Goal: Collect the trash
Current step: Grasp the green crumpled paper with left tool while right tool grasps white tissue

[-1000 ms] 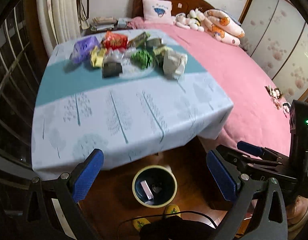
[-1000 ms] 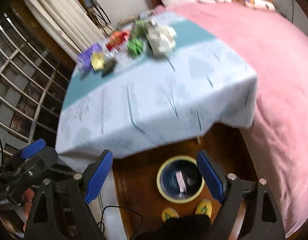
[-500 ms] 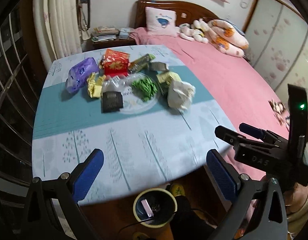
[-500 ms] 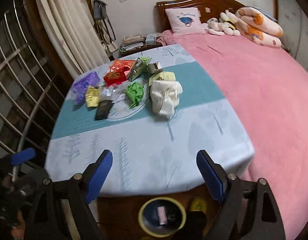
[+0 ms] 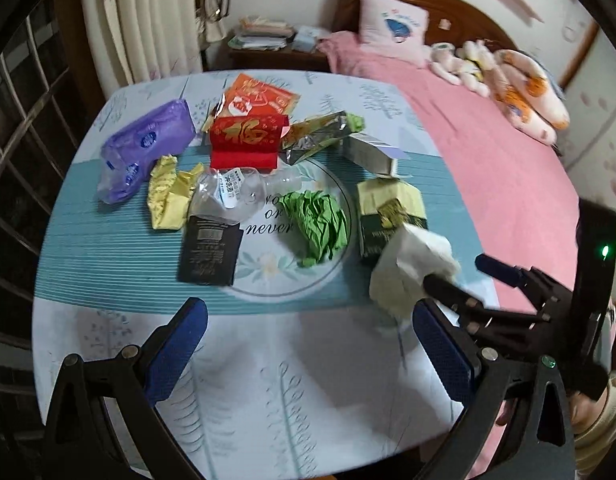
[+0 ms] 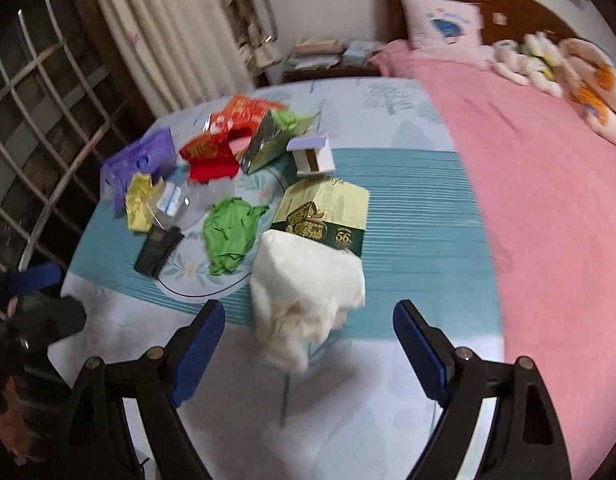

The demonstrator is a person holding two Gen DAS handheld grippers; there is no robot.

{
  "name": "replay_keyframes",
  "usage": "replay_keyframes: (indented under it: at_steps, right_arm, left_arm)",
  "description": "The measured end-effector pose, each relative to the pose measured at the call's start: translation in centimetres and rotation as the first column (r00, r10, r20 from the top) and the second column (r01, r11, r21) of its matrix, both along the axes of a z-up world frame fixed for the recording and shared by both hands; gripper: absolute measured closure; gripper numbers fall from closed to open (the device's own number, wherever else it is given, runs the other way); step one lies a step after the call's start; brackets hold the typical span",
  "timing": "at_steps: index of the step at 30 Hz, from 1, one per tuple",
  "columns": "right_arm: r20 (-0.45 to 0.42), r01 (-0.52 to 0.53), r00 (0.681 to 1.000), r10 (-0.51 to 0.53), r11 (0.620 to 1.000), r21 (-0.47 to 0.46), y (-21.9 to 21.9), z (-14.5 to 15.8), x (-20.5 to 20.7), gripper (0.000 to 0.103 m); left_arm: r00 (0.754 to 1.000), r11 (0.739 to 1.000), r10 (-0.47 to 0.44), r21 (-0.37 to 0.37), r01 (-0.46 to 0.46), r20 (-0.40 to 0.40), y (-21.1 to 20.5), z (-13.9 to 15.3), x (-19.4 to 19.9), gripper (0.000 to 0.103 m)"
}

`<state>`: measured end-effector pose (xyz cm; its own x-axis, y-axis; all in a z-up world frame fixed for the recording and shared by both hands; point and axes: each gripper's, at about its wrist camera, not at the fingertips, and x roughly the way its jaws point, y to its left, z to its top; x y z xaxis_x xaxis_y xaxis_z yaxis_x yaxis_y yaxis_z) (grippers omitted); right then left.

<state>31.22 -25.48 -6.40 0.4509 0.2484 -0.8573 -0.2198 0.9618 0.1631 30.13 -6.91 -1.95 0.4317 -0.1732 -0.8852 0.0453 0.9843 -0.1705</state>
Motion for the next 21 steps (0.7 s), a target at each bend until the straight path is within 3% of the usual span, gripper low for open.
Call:
replay_keyframes:
  at_steps: [6,7,8,9,16,19,21]
  right_arm:
    - [-0.039,-0.121,0.992,0.121,0.993,-0.001,0.6,-2.3,2.0,0.016]
    - [-0.044,-0.132,0.99,0.132,0.991,0.008,0.5,-2.4,2.2,0.019]
    - [-0.045,-0.145,0.988,0.145,0.989,0.019,0.3,-2.4,2.1,0.032]
    - [-0.049,-0.154,0.987,0.155,0.988,0.026,0.2,-2.5,2.1,0.038]
    - [-0.055,-0.215,0.974,0.22,0.973,0.084,-0.9,-1.4,2.3,0.053]
    - [-0.041,-0.222,0.973,0.229,0.966,0.13,-1.7,-0.3,2.4,0.054]
    - [-0.031,-0.215,0.975,0.221,0.966,0.141,-2.1,0.3,2.7,0.054]
  left_arm:
    - [0.996,0.997,0.074,0.005,-0.074,-0.044,-0.7,-2.1,3.0,0.001]
    - [0.995,0.997,0.082,0.004,-0.082,-0.05,-0.7,-2.3,3.3,0.001]
    - [0.994,0.996,0.09,0.003,-0.09,-0.056,-0.8,-2.6,3.7,0.001]
    - [0.994,0.995,0.096,0.002,-0.096,-0.06,-0.9,-2.9,4.1,0.001]
    - [0.986,0.991,0.129,-0.007,-0.13,-0.101,-1.5,-4.9,7.1,0.001]
    - [0.984,0.99,0.139,-0.003,-0.14,-0.108,-1.9,-5.6,8.3,0.001]
    - [0.983,0.99,0.141,0.003,-0.142,-0.116,-2.2,-6.2,9.2,0.008]
